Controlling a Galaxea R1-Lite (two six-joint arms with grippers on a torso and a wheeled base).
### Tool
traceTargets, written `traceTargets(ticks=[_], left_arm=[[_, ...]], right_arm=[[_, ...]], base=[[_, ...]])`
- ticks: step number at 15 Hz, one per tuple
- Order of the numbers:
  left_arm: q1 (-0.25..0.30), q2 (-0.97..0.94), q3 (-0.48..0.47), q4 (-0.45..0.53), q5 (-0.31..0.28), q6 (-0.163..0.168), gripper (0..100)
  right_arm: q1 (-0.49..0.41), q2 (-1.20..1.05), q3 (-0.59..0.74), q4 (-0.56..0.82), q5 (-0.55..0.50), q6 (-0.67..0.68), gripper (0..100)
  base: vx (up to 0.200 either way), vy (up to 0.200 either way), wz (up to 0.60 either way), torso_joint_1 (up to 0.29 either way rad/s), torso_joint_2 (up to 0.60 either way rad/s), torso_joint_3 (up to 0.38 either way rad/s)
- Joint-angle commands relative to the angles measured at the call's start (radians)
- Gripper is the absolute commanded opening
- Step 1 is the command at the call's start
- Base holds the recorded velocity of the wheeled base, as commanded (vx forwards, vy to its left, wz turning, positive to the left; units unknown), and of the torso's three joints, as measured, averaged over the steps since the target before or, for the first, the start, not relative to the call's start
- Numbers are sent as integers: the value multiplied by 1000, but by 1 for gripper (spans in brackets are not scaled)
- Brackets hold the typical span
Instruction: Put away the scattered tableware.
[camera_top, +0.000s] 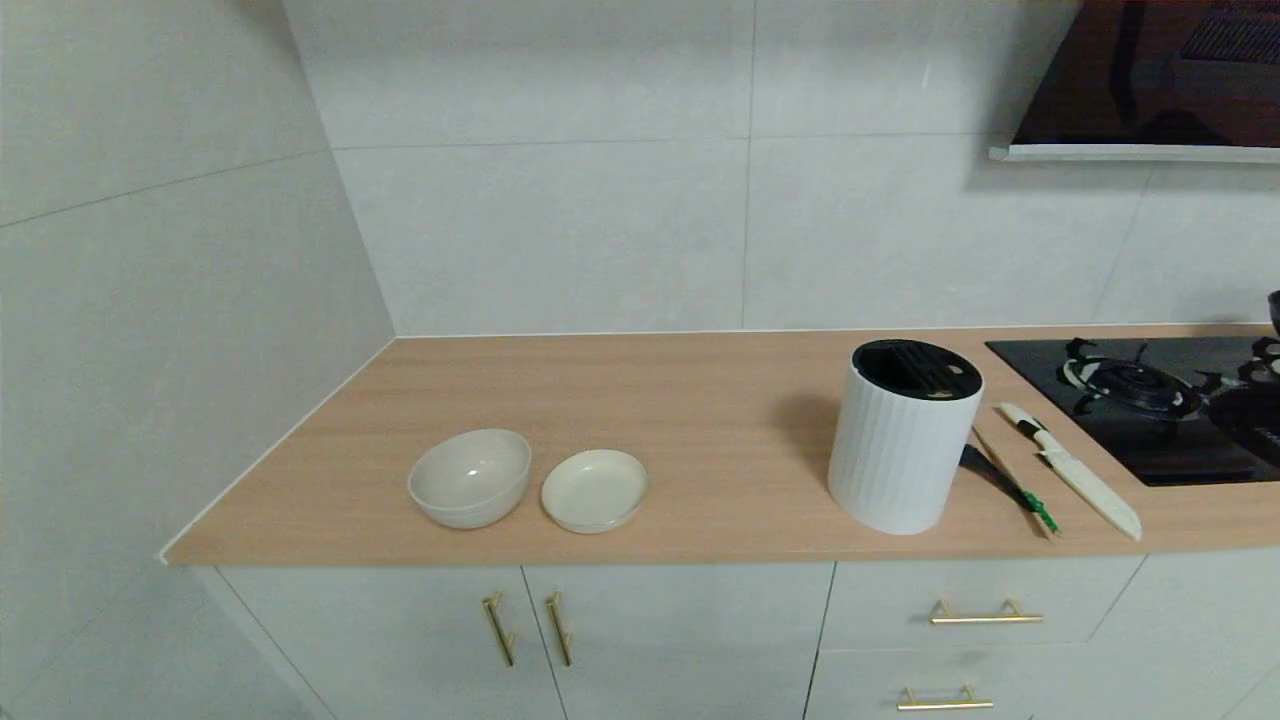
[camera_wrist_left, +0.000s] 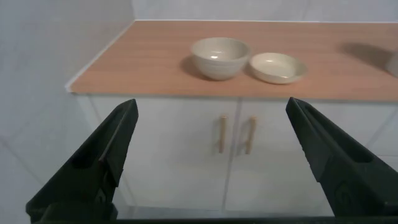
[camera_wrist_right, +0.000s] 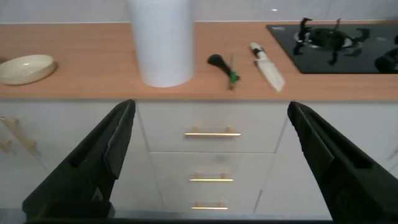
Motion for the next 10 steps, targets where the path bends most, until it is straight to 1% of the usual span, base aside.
traceTargets(ticks=[1,10], left_arm=[[0,2,0,-1,0,-1,100],[0,0,0,-1,0,-1,100]], right_arm=[[0,0,0,-1,0,1,100],[0,0,0,-1,0,-1,100]], base=[[0,200,0,-2,2,2],[0,200,0,1,0,4]])
